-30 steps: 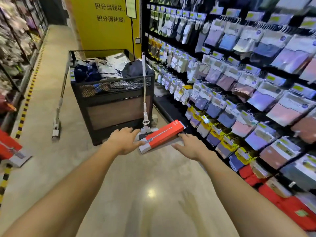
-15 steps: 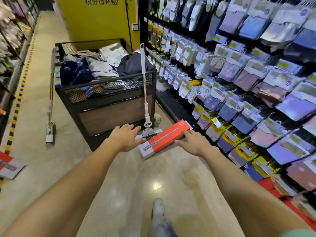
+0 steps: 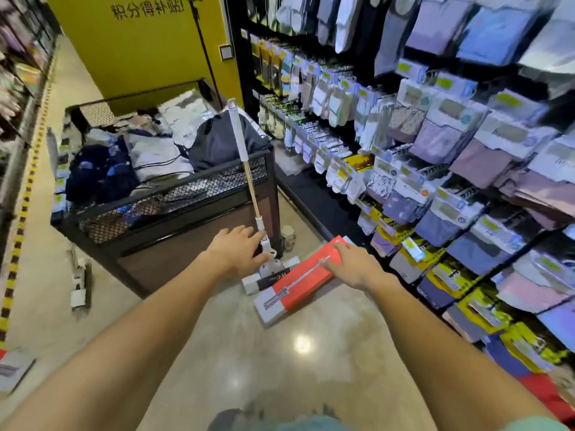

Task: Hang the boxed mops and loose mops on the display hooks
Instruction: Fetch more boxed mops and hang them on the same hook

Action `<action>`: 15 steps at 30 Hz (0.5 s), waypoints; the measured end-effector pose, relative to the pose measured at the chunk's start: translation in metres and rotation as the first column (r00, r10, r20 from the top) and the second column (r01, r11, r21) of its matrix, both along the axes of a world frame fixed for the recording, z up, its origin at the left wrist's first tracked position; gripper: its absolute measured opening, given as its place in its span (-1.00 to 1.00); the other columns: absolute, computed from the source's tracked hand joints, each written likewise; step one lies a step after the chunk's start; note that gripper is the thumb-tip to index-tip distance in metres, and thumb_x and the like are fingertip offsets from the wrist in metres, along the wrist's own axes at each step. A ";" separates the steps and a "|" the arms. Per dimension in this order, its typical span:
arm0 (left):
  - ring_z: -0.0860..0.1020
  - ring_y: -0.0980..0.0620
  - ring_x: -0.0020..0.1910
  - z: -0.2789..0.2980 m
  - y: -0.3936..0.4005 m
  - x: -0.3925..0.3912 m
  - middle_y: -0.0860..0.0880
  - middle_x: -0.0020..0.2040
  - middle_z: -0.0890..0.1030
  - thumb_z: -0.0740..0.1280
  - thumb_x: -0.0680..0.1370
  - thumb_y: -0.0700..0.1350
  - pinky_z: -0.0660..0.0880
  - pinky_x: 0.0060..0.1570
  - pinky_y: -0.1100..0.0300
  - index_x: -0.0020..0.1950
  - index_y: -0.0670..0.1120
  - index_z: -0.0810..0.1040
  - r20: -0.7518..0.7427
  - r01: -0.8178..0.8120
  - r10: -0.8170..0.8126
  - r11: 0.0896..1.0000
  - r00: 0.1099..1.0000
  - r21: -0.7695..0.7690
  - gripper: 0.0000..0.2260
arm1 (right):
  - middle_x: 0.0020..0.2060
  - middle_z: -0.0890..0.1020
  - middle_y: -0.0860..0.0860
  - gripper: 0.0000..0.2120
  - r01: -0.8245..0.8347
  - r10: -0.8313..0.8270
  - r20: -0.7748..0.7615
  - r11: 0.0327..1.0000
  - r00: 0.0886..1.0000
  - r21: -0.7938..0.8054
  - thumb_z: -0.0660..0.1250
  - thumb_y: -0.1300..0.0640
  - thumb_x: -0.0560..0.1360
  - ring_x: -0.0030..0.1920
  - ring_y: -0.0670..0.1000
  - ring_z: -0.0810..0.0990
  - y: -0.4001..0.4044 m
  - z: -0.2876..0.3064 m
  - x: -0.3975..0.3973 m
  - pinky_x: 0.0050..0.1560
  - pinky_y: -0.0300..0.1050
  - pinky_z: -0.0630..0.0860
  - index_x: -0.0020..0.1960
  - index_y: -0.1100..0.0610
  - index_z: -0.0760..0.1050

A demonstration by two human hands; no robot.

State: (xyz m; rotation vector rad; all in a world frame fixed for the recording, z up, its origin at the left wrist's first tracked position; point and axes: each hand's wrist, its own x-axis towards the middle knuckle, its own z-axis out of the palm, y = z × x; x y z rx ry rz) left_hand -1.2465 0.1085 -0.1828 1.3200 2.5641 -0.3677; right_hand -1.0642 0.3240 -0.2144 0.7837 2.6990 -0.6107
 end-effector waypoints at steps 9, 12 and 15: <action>0.22 -0.13 0.64 -0.044 0.090 -0.112 -0.11 0.65 0.29 0.02 0.69 0.34 0.22 0.55 -0.11 0.69 0.02 0.15 0.076 0.132 -0.129 0.991 0.989 -0.031 -0.35 | 0.54 0.37 0.14 -0.24 0.155 -0.153 0.067 0.987 0.986 -0.035 0.18 -0.38 0.59 0.50 0.22 0.39 0.065 -0.039 -0.083 0.45 0.17 0.37 0.63 0.04 0.21; 0.25 -0.13 0.62 -0.060 0.123 -0.159 -0.12 0.63 0.31 0.04 0.69 0.34 0.24 0.56 -0.10 0.68 0.01 0.17 0.107 0.207 -0.204 0.978 0.973 -0.021 -0.35 | 0.50 0.41 0.14 -0.27 0.228 -0.224 0.097 0.973 0.970 -0.034 0.18 -0.37 0.60 0.47 0.24 0.41 0.077 -0.051 -0.110 0.41 0.19 0.40 0.62 0.01 0.20; 0.34 -0.13 0.57 -0.076 0.158 -0.206 -0.11 0.58 0.39 0.05 0.68 0.36 0.29 0.52 -0.12 0.65 0.01 0.24 0.148 0.290 -0.284 0.957 0.947 -0.017 -0.36 | 0.51 0.42 0.12 -0.16 0.325 -0.318 0.131 0.945 0.939 -0.043 0.10 -0.49 0.50 0.47 0.25 0.40 0.090 -0.062 -0.140 0.40 0.22 0.41 0.62 -0.02 0.22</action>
